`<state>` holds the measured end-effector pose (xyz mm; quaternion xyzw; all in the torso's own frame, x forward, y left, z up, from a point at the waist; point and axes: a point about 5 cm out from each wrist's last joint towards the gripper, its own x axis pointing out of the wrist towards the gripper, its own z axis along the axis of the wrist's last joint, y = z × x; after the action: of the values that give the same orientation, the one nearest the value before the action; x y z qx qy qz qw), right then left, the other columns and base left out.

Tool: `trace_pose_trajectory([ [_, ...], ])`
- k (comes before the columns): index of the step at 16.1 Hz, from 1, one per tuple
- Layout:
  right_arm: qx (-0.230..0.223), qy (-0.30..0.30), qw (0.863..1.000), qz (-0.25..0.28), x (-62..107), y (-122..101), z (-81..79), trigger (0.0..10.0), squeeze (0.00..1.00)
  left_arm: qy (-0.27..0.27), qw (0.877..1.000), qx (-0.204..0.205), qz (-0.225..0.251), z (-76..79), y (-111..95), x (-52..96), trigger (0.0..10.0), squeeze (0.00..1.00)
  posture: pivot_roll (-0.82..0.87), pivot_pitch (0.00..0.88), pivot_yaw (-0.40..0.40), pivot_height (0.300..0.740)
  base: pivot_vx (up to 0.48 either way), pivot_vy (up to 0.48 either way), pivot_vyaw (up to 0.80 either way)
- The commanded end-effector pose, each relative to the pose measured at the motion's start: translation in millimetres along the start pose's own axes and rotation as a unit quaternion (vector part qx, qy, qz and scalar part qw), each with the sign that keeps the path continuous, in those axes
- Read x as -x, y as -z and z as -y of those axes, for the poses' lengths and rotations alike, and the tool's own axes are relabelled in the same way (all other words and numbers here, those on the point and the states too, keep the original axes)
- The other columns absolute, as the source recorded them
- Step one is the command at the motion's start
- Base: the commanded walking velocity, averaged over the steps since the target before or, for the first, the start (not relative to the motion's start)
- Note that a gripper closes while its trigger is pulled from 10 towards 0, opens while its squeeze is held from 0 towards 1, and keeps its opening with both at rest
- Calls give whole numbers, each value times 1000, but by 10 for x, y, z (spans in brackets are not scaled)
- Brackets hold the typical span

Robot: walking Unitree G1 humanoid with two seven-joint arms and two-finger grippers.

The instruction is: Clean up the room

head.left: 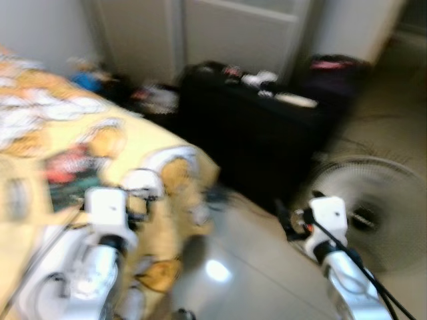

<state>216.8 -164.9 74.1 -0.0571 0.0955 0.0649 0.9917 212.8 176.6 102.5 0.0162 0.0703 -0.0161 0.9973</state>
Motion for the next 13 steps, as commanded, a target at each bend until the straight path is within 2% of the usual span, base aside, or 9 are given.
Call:
trace_pose_trajectory([
  [1,-3,-5,1000,7,-3,-40,-22,10000,1000,-6,1000,-9,3,-36,-40,1,10000,0,33,0,-23,740,0,0,800],
  [2,-7,-5,1000,6,-7,-41,-20,10000,1000,-15,999,-44,25,-33,-72,-26,10000,0,28,0,-15,740,0,0,800],
  [3,-7,-7,1000,5,-9,-39,-23,10000,1000,-20,997,-61,41,-39,-85,-50,10000,0,20,0,-6,740,0,0,800],
  [7,-19,36,999,9,-11,-62,76,10000,1000,-13,999,-23,22,-54,-68,-152,10000,0,-31,0,39,740,0,0,800],
  [8,-29,37,999,11,-32,-78,85,10000,1000,-21,998,-57,31,-72,-64,-174,10000,0,-30,0,39,740,0,0,800],
  [10,-22,40,999,12,-85,-87,89,10000,1000,-13,999,-40,30,-67,-71,-185,10000,0,-20,0,30,740,0,0,800],
  [11,-45,50,998,10,-119,-86,89,10000,0,0,999,-43,31,-44,-88,-179,10000,0,-16,0,25,740,0,0,0],
  [12,-61,36,997,5,-143,-96,55,10000,0,1,998,-45,32,-38,-97,-174,10000,0,-13,0,25,740,0,0,0],
  [13,-38,45,998,12,-149,-114,53,10000,0,2,998,-50,31,-40,-104,-179,10000,0,-13,0,27,740,0,0,0],
])
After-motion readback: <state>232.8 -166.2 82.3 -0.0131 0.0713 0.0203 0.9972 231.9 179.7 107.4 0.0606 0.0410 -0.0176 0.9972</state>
